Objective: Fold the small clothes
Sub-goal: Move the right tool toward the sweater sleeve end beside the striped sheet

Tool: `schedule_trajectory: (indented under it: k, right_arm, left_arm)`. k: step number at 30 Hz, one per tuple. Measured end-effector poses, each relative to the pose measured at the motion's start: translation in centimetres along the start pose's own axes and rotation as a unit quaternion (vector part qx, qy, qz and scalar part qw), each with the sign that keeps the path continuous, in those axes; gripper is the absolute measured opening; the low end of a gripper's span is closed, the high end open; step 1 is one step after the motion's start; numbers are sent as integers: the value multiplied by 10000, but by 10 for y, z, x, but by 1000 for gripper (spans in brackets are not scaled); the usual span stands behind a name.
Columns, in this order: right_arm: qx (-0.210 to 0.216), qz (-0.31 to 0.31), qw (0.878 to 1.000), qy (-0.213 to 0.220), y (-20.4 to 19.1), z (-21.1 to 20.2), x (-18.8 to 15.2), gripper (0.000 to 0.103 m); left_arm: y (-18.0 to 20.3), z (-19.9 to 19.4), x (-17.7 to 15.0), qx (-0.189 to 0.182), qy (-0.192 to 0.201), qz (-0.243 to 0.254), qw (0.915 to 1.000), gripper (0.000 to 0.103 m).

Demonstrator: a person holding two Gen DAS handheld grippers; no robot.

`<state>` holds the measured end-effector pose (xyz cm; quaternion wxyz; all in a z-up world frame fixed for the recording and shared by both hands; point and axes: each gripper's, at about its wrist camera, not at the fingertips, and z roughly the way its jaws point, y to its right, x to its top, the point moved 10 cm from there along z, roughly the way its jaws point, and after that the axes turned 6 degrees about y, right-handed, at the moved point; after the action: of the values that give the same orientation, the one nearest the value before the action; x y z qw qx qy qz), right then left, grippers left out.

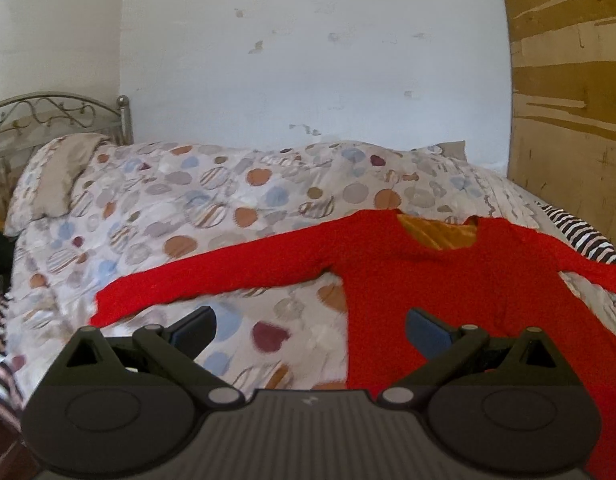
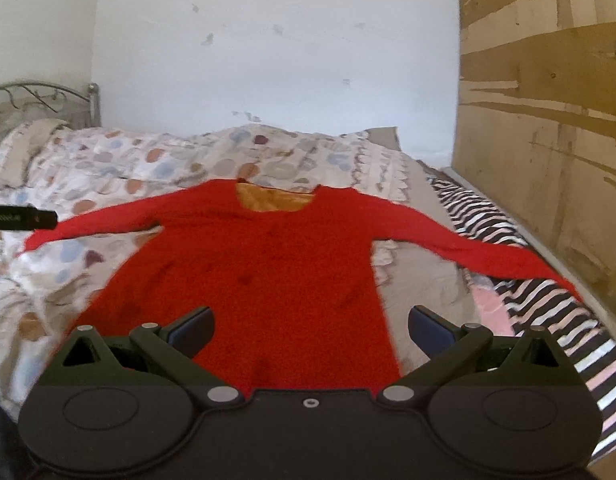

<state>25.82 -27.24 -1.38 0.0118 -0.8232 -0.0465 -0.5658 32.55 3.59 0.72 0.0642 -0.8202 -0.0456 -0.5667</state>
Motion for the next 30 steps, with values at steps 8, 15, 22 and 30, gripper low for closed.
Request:
schedule_trajectory:
  k: [8, 15, 22, 30]
  right_arm:
    - [-416, 172, 9984, 332, 73, 66, 13, 103]
    - [-459, 296, 9985, 5, 127, 116, 7, 103]
    - [-1197, 821, 9893, 113, 186, 143, -4, 103]
    - [-1835, 1817, 9659, -175, 254, 168, -34, 103]
  left_arm:
    - [28, 71, 5, 25, -222, -26, 9997, 103]
    - [53, 123, -2, -116, -411, -44, 9991, 103]
    - [75, 153, -17, -206, -524, 34, 9984, 103]
    - [100, 167, -54, -368, -783, 311, 9958, 103]
